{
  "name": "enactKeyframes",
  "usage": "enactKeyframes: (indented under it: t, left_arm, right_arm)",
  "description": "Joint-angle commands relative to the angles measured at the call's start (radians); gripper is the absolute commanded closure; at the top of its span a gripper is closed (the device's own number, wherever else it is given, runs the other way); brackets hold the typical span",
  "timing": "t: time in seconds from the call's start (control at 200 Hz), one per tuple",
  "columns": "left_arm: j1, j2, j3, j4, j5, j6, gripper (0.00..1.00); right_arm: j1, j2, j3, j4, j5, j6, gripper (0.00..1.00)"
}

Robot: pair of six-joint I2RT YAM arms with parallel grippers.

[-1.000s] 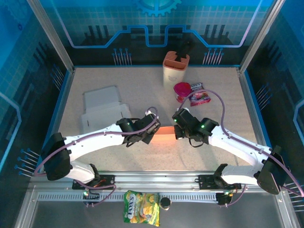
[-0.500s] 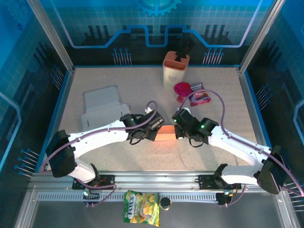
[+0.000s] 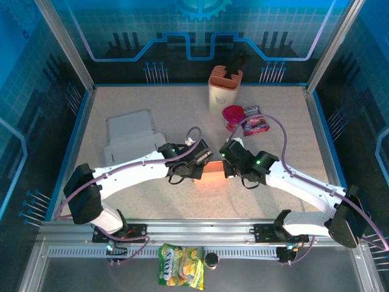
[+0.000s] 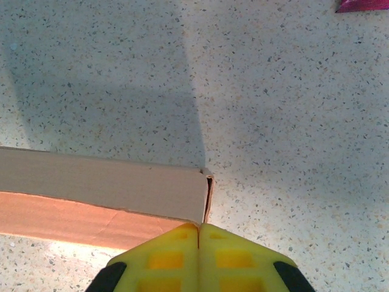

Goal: Fold the paper box

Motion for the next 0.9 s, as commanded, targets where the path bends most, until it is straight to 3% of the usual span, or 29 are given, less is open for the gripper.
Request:
enactKeyframes:
  t: [0.0,0.44,0.89]
  left_arm:
    - [0.001,0.020,0.049,0.008,0.070,-0.017,0.95]
    - [0.035,0.023,0.059,-0.009,0.152,-0.005,0.95]
    - [0.059,-0.003,0.028,-0.001,0.167,0.006,0.95]
  right_arm:
    - [0.028,0.008,0.009,0.025,-0.025,0.015,1.00]
    - [0.029,0.005,0.007,0.019,-0.013,0.010,1.00]
    - [0.029,0.009,0.015,0.017,-0.011,0.007,1.00]
